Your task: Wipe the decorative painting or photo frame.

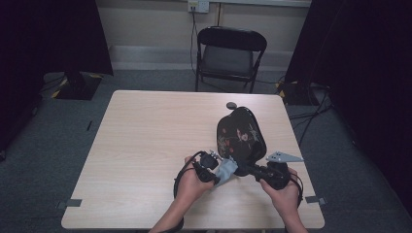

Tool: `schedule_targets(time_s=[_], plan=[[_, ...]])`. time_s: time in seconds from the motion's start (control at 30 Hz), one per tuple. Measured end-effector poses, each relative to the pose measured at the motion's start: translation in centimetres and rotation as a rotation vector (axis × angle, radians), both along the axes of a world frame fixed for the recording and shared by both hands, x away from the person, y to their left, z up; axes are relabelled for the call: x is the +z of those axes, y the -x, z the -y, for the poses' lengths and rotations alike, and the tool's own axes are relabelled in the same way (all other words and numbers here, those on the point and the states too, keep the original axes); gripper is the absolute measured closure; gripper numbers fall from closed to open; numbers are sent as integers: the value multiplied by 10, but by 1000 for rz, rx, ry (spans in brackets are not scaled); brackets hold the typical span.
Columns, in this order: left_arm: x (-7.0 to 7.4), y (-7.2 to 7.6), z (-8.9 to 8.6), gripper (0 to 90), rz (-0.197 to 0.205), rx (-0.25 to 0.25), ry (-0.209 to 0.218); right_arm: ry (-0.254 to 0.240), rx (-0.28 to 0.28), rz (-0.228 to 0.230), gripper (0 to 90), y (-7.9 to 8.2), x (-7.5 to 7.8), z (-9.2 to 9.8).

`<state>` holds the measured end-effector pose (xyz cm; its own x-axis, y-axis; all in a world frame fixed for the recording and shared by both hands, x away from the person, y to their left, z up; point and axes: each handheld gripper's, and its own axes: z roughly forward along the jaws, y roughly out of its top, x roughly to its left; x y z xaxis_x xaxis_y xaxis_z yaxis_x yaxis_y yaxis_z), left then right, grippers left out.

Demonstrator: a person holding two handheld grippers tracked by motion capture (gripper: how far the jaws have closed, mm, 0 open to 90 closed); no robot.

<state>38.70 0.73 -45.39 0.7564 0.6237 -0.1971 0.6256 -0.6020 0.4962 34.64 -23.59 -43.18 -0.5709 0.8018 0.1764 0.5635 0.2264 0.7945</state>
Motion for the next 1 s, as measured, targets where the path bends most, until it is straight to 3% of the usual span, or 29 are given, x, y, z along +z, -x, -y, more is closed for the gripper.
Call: schedule_targets(time_s=[0.23, 0.27, 0.67, 0.83, 1.0], plan=[[38, -4, -6, 781, 58, -12, 37, -1, 1, 1, 793, -1, 1, 0], [38, -4, -6, 781, 58, -12, 37, -2, 0, 3, 793, -1, 1, 0], [117, -7, -7, 780, 165, -22, 77, -4, -6, 1, 793, -1, 0, -2], [138, -2, -4, 778, 203, -30, 104, -3, -10, 5, 793, -2, 0, -4], [149, -1, 2, 778, 224, -40, 116, -1, -11, 6, 793, -2, 0, -5]])
